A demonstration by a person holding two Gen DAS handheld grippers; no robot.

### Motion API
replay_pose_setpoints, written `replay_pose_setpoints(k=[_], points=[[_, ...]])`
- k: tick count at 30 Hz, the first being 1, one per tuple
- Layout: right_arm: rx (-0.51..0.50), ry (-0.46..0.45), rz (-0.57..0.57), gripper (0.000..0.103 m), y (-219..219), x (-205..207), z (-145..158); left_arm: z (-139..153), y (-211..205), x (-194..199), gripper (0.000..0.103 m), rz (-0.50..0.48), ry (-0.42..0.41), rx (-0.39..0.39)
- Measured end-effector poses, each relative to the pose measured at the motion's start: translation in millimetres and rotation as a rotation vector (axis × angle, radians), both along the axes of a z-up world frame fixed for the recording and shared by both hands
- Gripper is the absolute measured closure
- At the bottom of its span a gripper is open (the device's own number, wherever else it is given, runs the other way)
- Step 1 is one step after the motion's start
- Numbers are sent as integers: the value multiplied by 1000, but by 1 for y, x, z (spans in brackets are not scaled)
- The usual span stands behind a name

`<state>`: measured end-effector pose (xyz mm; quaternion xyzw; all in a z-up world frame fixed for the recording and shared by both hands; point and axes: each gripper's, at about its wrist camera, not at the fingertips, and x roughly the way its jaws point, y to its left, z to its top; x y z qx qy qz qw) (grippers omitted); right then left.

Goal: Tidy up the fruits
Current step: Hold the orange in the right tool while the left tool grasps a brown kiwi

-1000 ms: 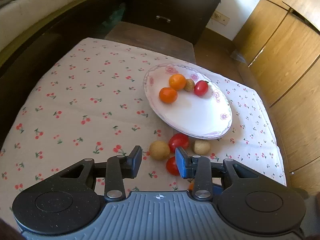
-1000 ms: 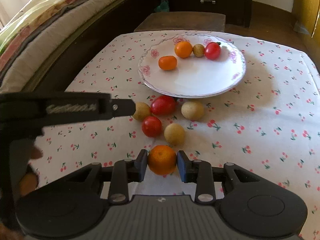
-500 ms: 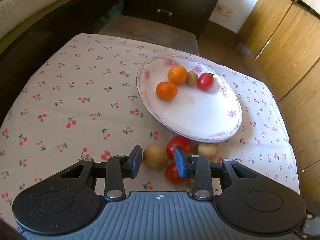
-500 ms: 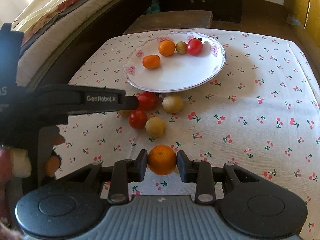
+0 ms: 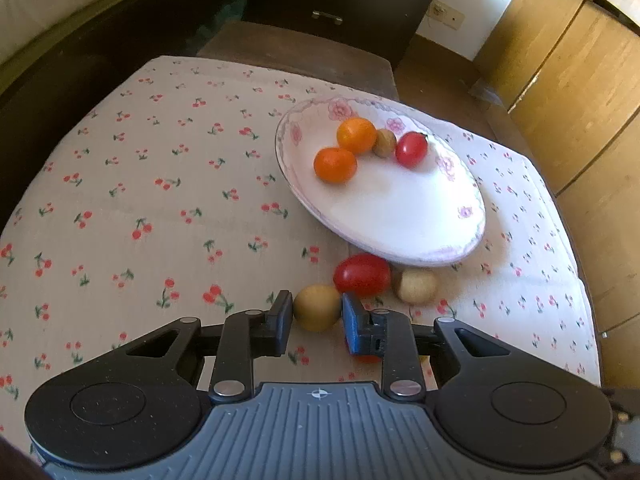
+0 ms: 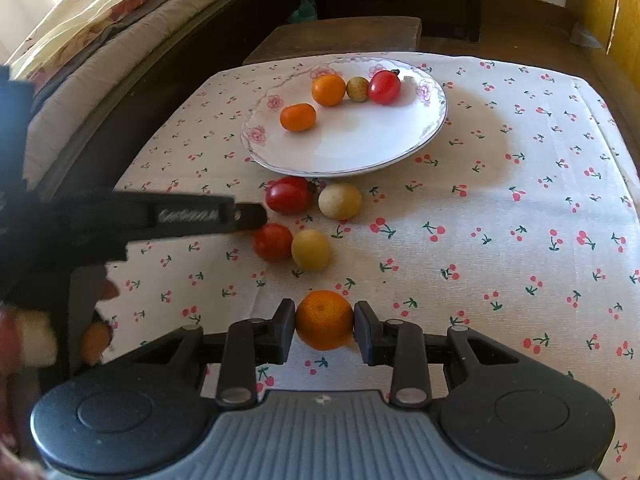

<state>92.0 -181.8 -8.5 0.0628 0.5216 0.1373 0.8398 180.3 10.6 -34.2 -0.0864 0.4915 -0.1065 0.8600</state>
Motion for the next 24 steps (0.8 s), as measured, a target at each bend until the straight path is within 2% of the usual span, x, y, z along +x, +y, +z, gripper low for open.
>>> replay_pose_setpoints(k=[3,13,17,20,24], points=[[-5,-2,1,69,0,-3,1,2,6,-7,69,1,3,25],[-9,16,13,69,-2,-11,1,12,18,-32,68,-14,19,30],[-14,24,16,69,-3,-11,-3,13,17,-25,59,3,22,1],[-28,18,20,69,-1,-11,-3,11,8,-25,52,-16,18,27],[-29,23,24,69,0,-11,-3,13,7,-29,49,-32,7,42]])
